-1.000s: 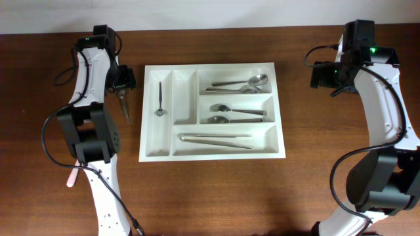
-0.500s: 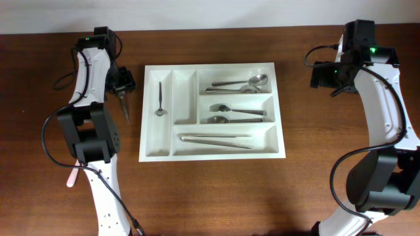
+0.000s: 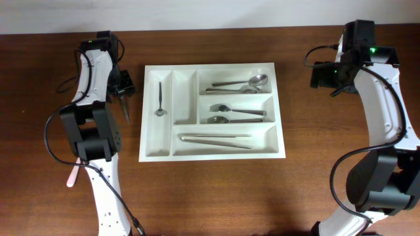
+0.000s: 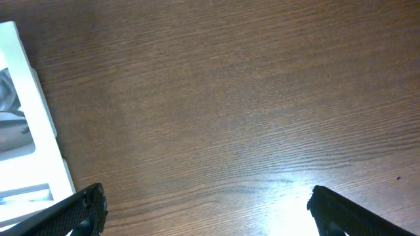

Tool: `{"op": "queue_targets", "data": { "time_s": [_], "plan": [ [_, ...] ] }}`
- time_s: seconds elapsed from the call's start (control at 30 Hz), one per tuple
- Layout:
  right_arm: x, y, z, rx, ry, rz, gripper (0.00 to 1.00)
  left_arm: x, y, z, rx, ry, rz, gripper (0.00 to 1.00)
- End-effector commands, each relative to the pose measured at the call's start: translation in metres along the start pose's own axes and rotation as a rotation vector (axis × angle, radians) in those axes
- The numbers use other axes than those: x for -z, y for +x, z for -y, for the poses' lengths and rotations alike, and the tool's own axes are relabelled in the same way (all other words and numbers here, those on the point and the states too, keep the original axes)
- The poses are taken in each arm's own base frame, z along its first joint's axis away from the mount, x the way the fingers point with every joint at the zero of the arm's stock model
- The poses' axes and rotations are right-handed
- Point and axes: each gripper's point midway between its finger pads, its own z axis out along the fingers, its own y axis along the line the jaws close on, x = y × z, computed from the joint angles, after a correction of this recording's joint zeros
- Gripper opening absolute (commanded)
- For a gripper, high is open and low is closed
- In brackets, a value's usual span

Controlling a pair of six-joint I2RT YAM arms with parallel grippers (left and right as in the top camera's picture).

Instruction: Pack container

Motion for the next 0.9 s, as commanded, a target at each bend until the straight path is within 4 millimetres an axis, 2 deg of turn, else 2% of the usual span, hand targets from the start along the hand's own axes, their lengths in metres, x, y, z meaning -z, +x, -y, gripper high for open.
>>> {"op": "queue_targets", "data": {
  "time_s": [0.0, 0.1, 0.23, 0.63, 0.87],
  "plan": [
    [0.0156, -0.0077, 0.0004, -0.016, -0.008, 0.042, 0.99, -0.0302, 0.0044, -0.0011, 0.007, -0.025, -0.045, 0.53],
    [0.0156, -0.0077, 0.0004, -0.016, -0.008, 0.042, 0.99, -0.0313, 0.004, -0.0009, 0.007, -0.025, -0.044, 0.37],
    [0.0156, -0.0077, 0.0004, -0.016, -0.008, 0.042, 0.99, -0.0314, 0.0022, -0.0003, 0.008, -0.022, -0.037, 0.27],
    [0.0156, -0.0077, 0.0004, -0.016, -0.008, 0.042, 0.99, -0.0314, 0.0017, -0.0001, 0.008, -0.022, -0.035, 0.18],
    [0.0156, -0.0077, 0.0004, -0.016, -0.008, 0.042, 0.99, -0.0315, 0.0014, -0.0007, 0.009, -0.022, -0.035, 0.07]
  ]
}}
